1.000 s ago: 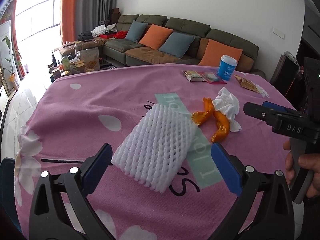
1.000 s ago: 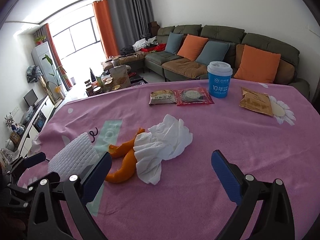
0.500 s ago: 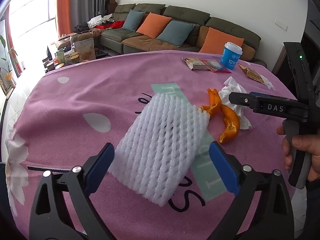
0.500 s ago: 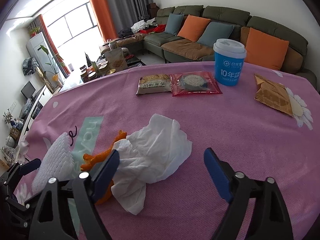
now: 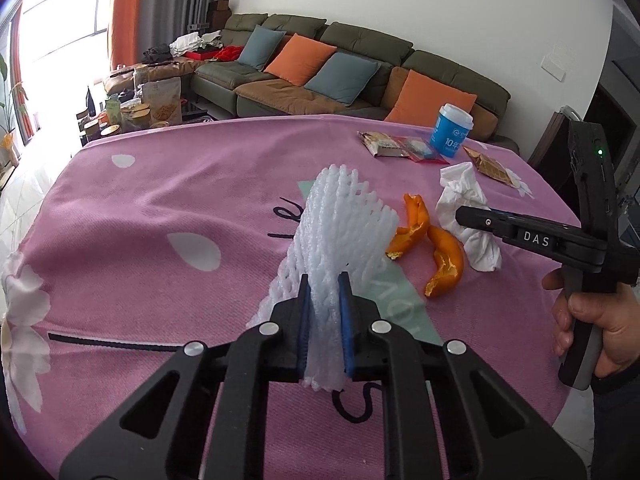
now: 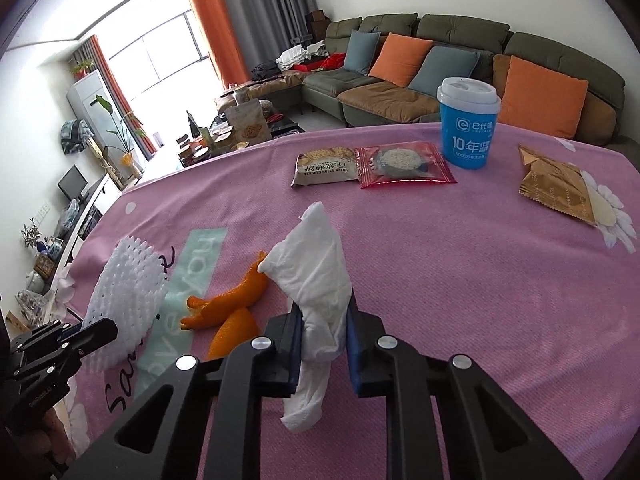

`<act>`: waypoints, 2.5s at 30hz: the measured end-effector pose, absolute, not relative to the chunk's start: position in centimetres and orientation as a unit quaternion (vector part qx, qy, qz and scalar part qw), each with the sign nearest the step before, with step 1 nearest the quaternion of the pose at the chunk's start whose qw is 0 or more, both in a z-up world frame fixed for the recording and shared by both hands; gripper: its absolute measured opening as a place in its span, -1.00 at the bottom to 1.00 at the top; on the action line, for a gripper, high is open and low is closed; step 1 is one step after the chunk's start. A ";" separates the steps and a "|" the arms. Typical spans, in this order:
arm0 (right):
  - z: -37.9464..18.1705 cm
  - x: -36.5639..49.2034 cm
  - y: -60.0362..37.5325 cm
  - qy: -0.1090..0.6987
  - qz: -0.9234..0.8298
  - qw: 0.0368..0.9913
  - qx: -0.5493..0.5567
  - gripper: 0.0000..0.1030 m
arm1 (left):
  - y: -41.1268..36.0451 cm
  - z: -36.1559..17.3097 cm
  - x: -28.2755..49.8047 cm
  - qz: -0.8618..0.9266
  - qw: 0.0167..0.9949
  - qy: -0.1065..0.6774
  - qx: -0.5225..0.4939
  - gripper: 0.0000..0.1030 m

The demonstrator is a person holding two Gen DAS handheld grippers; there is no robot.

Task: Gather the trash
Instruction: 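Grasp the white foam net with the left gripper while the right grasps the tissue, then carry the foam net and tissue with both grippers over the teal bin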

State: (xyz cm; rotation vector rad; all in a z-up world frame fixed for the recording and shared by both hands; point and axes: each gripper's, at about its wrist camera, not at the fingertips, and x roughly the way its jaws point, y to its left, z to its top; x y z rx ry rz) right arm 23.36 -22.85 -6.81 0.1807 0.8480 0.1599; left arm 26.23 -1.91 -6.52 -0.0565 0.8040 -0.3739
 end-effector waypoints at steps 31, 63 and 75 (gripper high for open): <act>1.3 13.8 -12.3 0.311 0.156 0.938 0.004 -0.69 | 8.1 1.7 15.9 -0.098 0.954 0.279 -0.050 -0.74; 2.7 10.8 6.9 0.297 0.363 0.882 -0.047 -0.68 | 27.3 4.1 0.0 0.117 0.958 0.248 -0.081 -0.73; 2.0 13.2 14.7 0.331 0.420 0.842 -0.069 -0.68 | 31.0 0.7 -2.0 0.154 0.940 0.287 -0.100 -0.72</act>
